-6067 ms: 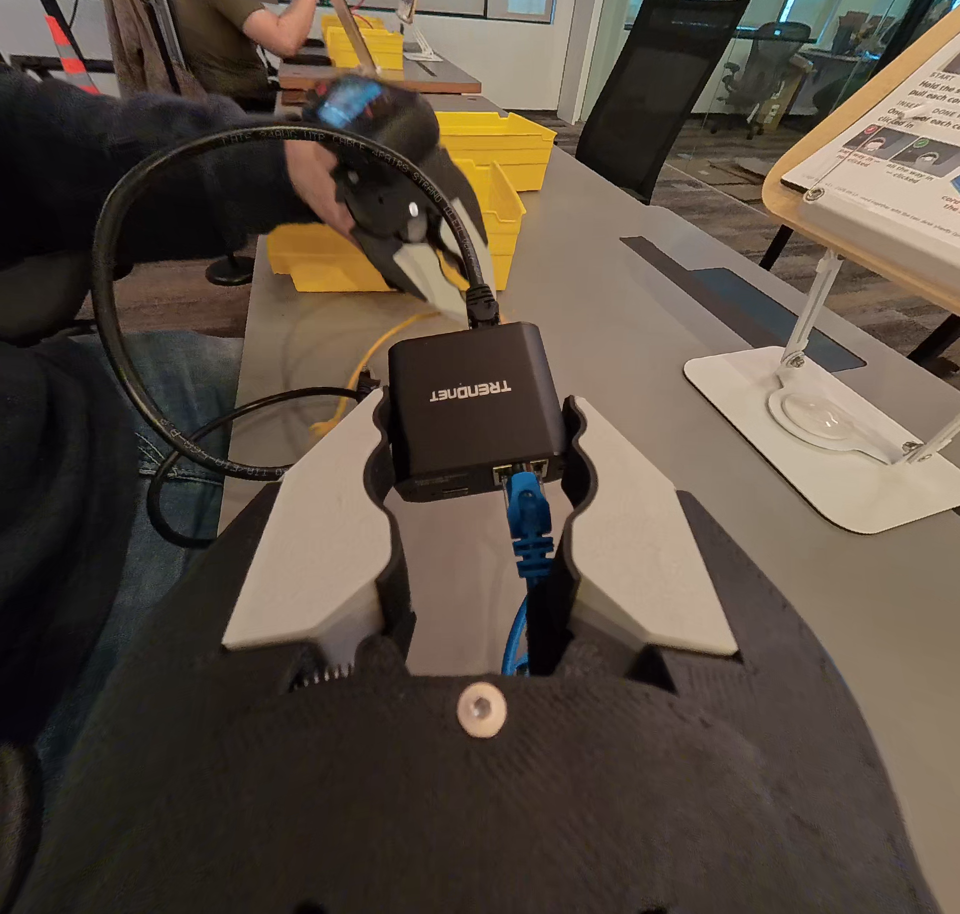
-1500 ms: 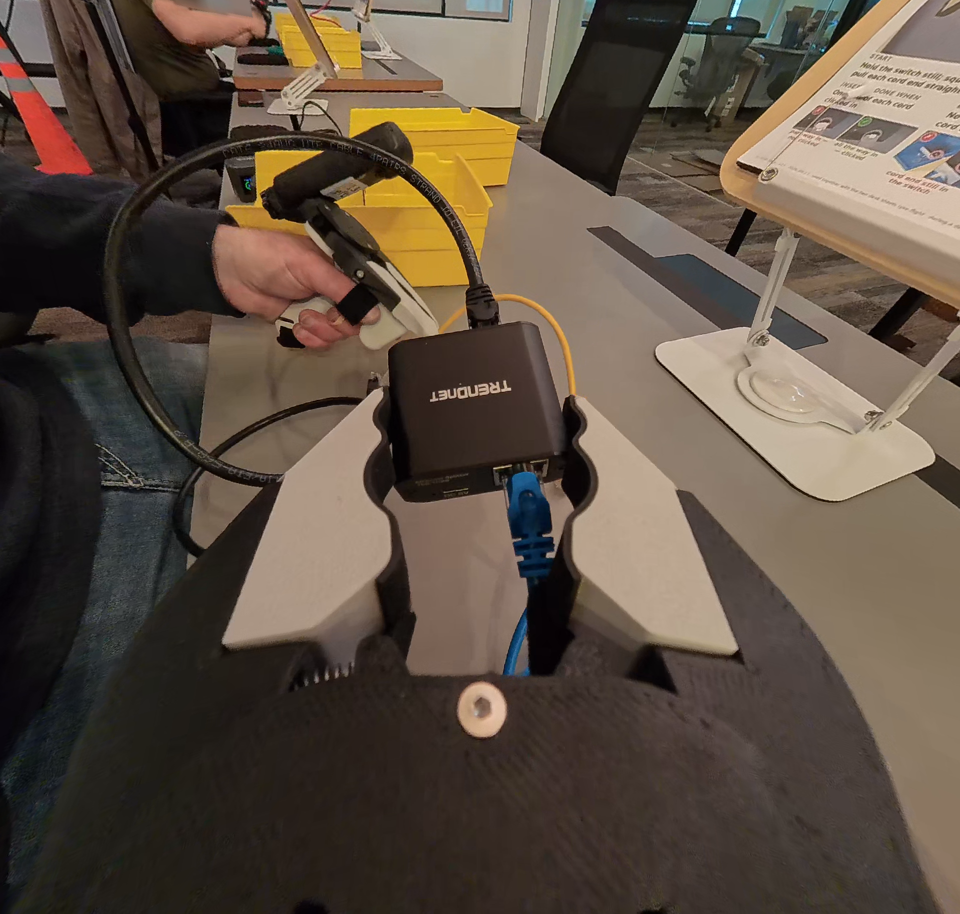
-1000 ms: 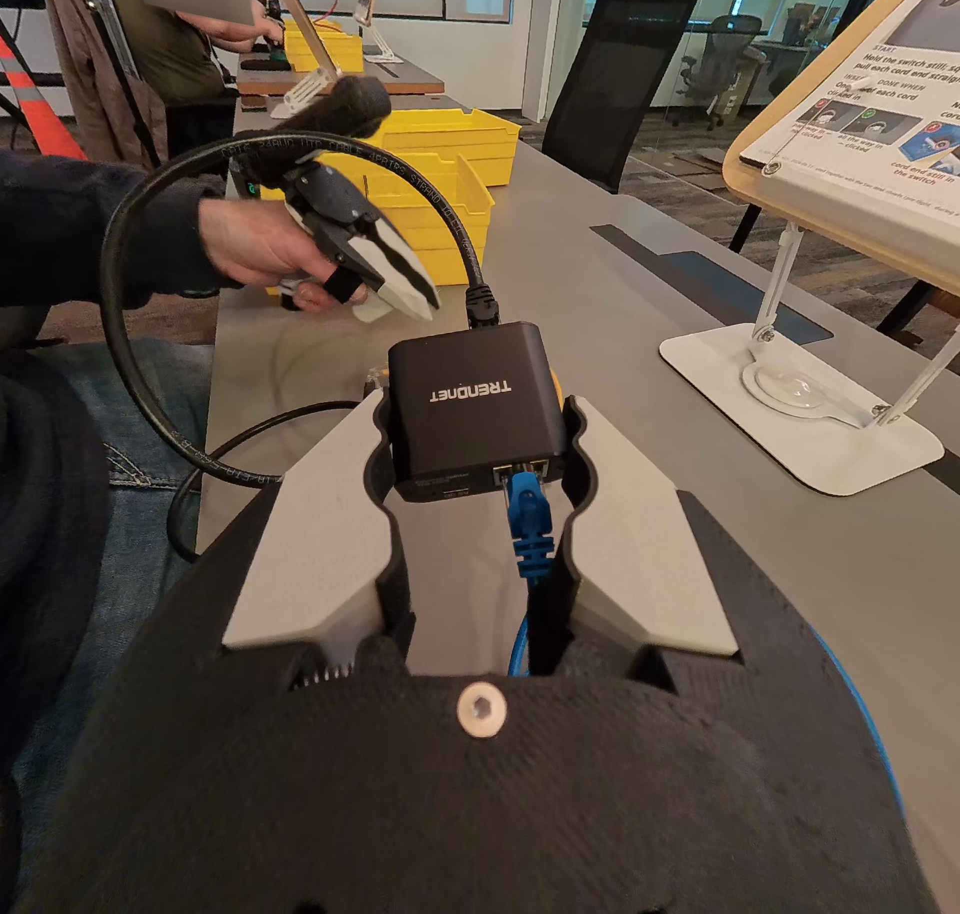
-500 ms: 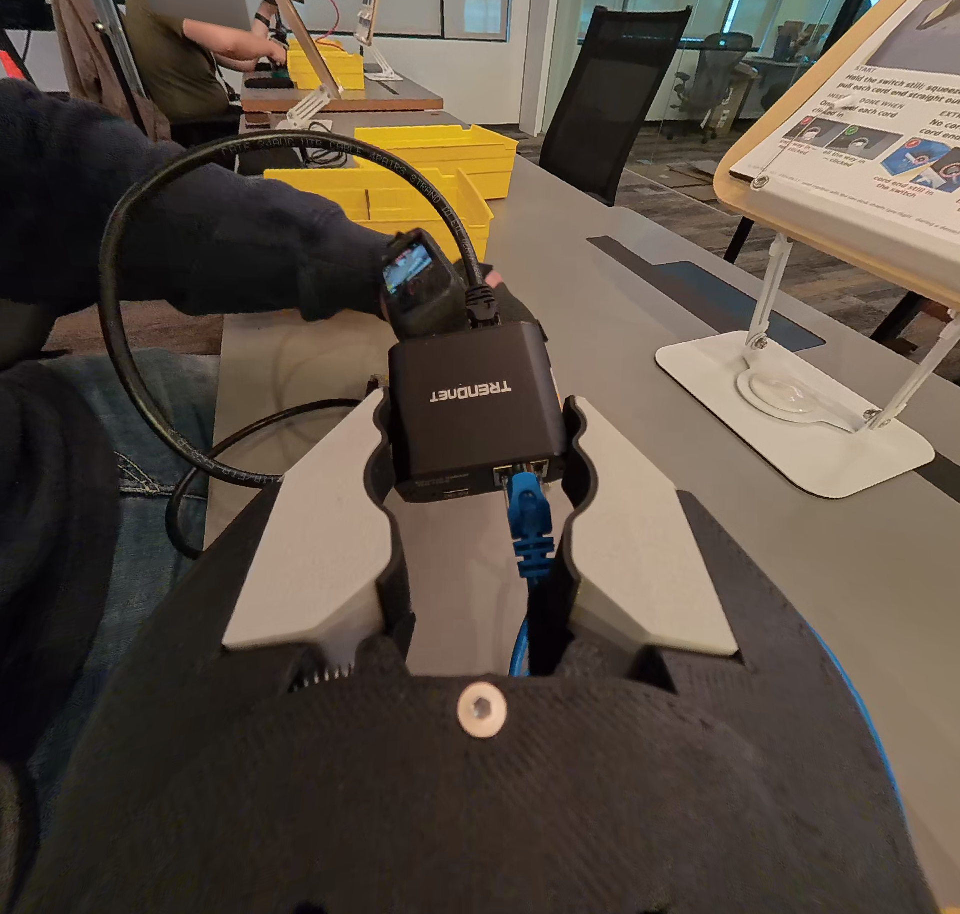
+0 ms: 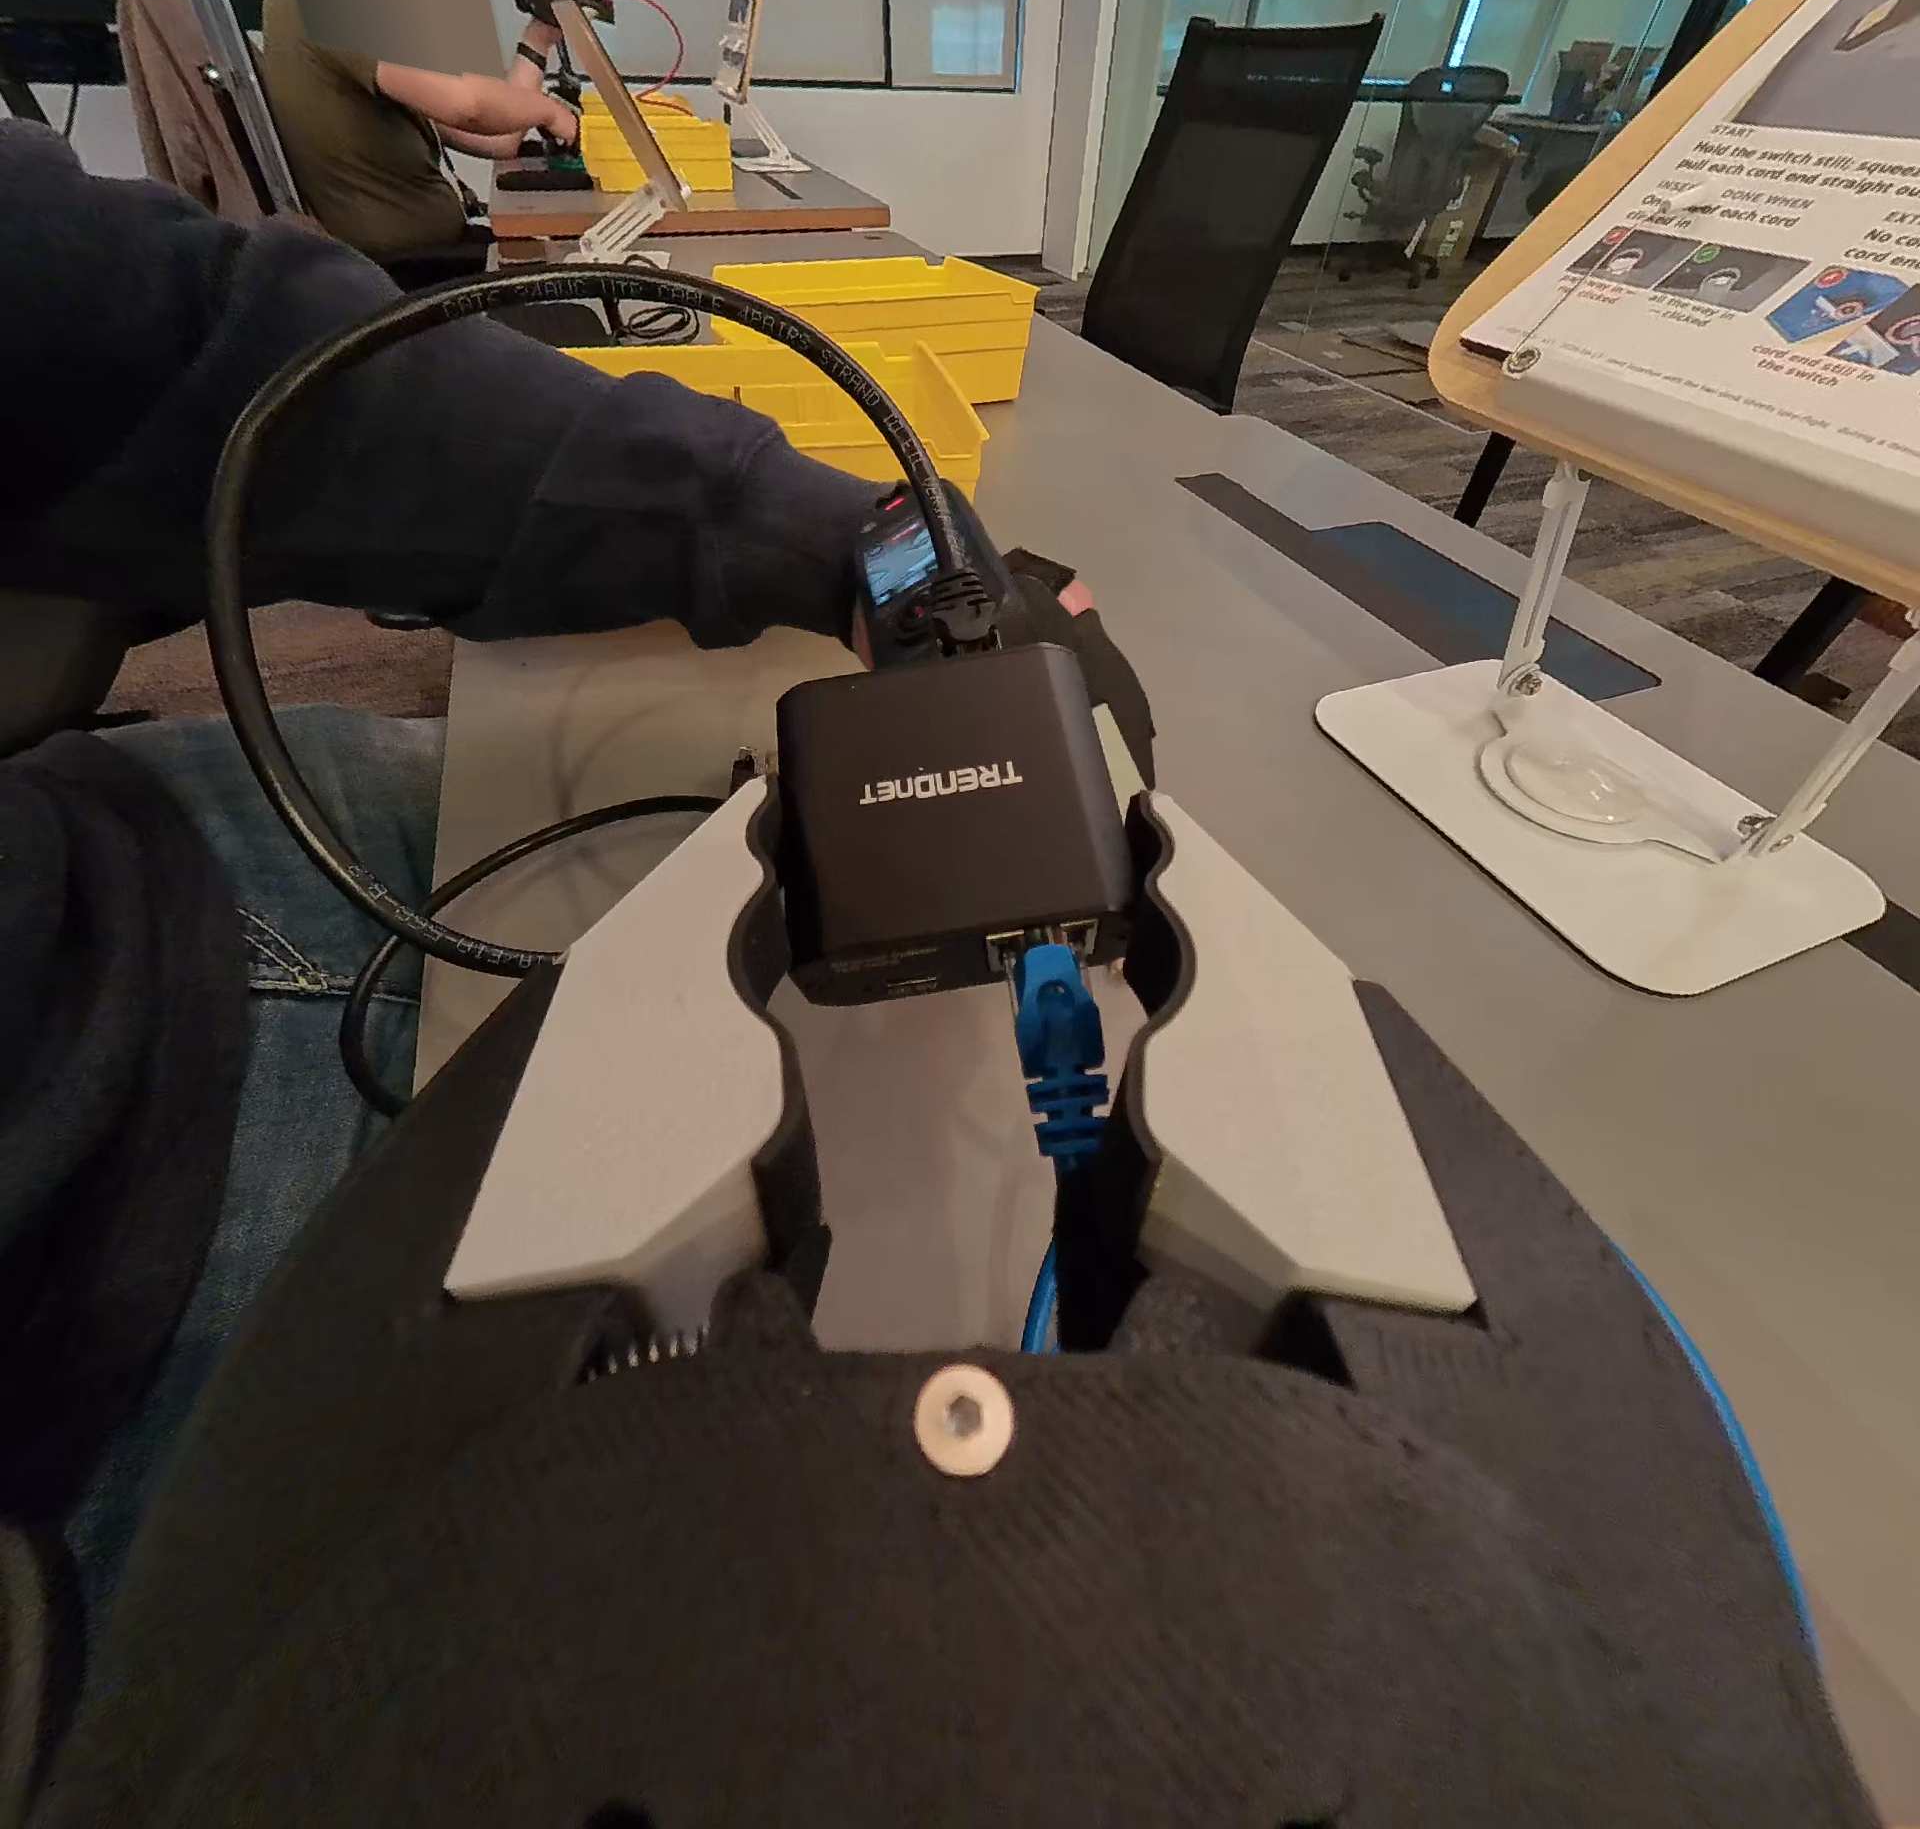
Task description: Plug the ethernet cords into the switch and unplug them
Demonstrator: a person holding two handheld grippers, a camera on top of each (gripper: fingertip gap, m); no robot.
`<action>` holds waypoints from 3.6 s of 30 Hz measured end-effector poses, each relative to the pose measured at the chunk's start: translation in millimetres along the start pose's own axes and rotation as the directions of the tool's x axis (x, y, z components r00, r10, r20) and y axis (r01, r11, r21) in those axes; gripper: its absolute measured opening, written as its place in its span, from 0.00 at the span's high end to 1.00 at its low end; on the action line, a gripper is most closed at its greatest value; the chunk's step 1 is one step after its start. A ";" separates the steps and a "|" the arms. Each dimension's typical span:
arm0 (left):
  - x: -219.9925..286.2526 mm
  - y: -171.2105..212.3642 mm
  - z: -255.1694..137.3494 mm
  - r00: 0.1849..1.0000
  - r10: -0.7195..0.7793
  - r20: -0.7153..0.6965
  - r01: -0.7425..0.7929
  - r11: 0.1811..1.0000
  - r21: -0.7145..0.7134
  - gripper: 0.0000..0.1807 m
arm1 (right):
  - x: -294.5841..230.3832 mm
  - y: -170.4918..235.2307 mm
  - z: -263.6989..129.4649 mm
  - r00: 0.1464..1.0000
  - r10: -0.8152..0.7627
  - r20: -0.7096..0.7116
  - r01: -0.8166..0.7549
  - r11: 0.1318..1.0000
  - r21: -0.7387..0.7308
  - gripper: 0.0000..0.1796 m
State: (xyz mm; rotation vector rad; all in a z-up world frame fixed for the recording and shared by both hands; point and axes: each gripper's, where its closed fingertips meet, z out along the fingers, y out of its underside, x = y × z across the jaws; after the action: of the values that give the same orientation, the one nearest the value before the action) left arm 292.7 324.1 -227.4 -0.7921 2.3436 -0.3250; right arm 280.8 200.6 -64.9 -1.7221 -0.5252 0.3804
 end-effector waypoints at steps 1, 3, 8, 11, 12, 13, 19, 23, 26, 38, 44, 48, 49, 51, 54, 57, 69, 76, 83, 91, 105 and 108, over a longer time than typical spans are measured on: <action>-0.4 0.1 0.6 1.000 -0.024 -0.019 0.024 1.000 0.009 0.93 | 0.1 0.0 0.3 1.000 0.000 0.001 0.000 1.000 0.000 0.65; -1.2 0.6 1.7 0.998 -0.044 -0.038 0.045 0.999 0.029 0.93 | -0.2 -0.8 0.9 1.000 -0.001 0.002 0.001 1.000 0.001 0.65; -3.1 1.4 3.3 0.994 -0.080 -0.080 0.084 0.995 0.049 0.93 | -1.0 -2.8 0.6 1.000 -0.001 0.006 0.001 1.000 0.006 0.66; -5.4 3.1 5.2 0.979 -0.145 -0.146 0.154 0.987 0.048 0.93 | -2.0 -3.8 -0.1 1.000 -0.001 0.008 0.001 1.000 0.009 0.66; -7.8 5.1 6.7 0.970 -0.179 -0.162 0.188 0.981 0.043 0.93 | -2.3 -4.4 -0.5 1.000 -0.002 0.008 0.002 1.000 0.011 0.65; -10.0 6.5 7.9 0.961 -0.215 -0.176 0.225 0.973 0.042 0.93 | -2.7 -5.1 -1.0 1.000 -0.003 0.009 0.003 1.000 0.012 0.66; -11.8 7.3 10.6 0.896 -0.367 -0.251 0.394 0.917 0.063 0.93 | -2.2 -8.0 -2.7 1.000 0.003 0.014 -0.003 1.000 0.027 0.65; -12.9 7.2 10.9 0.863 -0.438 -0.251 0.469 0.880 0.079 0.94 | -1.3 -6.6 0.7 1.000 0.003 0.013 -0.003 1.000 0.023 0.65; -11.4 12.1 6.3 0.857 -0.453 -0.245 0.479 0.876 0.054 0.94 | 0.4 -5.6 1.1 1.000 -0.001 0.002 0.001 1.000 0.020 0.65; -108.3 36.8 -157.5 0.874 -0.478 0.088 0.466 0.876 0.126 0.94 | 16.0 4.0 20.1 0.999 -0.032 -0.042 0.031 0.999 -0.031 0.65; -142.8 3.5 -275.7 0.909 -0.354 0.220 0.345 0.935 0.080 0.94 | 26.4 11.4 33.3 0.995 -0.071 -0.071 0.065 0.994 -0.084 0.66; -130.2 -49.5 -302.4 0.948 -0.255 0.191 0.252 0.967 0.042 0.94 | 34.3 14.3 42.4 0.992 -0.088 -0.085 0.079 0.991 -0.110 0.66; -123.9 -66.2 -301.6 0.956 -0.242 0.168 0.236 0.970 0.051 0.94 | 35.6 15.3 45.0 0.992 -0.091 -0.084 0.081 0.990 -0.115 0.66; -105.9 -95.0 -291.1 0.974 -0.194 0.117 0.190 0.981 0.039 0.94 | 36.2 15.0 49.4 0.992 -0.094 -0.079 0.085 0.990 -0.116 0.66; -76.1 -118.8 -260.5 0.987 -0.160 0.035 0.160 0.987 0.001 0.94 | 31.6 8.8 52.0 0.996 -0.082 -0.045 0.078 0.993 -0.083 0.66; -44.6 -123.0 -224.0 0.980 -0.185 -0.079 0.183 0.983 -0.027 0.94 | 25.5 0.1 49.9 0.998 -0.056 0.008 0.056 0.998 -0.027 0.66; -11.1 -99.5 -169.3 0.973 -0.194 -0.126 0.169 0.967 -0.190 0.94 | 13.0 -8.2 48.4 0.994 -0.051 0.095 0.047 0.998 0.047 0.66; -8.9 -98.6 -167.6 0.974 -0.185 -0.132 0.160 0.972 -0.174 0.94 | 12.8 -7.8 49.0 0.994 -0.057 0.095 0.053 0.998 0.042 0.66; -9.0 -102.1 -171.2 0.972 -0.187 -0.140 0.167 0.976 -0.140 0.94 | 11.2 -9.3 49.0 0.993 -0.066 0.102 0.060 0.997 0.054 0.66; -4.9 -101.6 -171.0 0.983 -0.136 -0.126 0.120 0.985 -0.123 0.94 | 7.5 -8.2 49.3 0.990 -0.074 0.120 0.068 0.996 0.053 0.66; -3.7 -105.1 -175.1 0.990 -0.108 -0.092 0.102 0.992 -0.073 0.94 | 2.4 -12.9 46.5 0.983 -0.128 0.130 0.118 0.990 0.076 0.66; -4.1 -107.0 -177.5 0.989 -0.113 -0.099 0.108 0.993 -0.055 0.94 | 1.4 -14.5 45.9 0.983 -0.122 0.136 0.112 0.991 0.077 0.66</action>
State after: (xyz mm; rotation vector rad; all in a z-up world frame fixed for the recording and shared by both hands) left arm 230.6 247.4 -45.1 -0.9519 2.4160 -0.3636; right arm 256.2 241.7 -60.4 -1.5969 -0.7048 0.4329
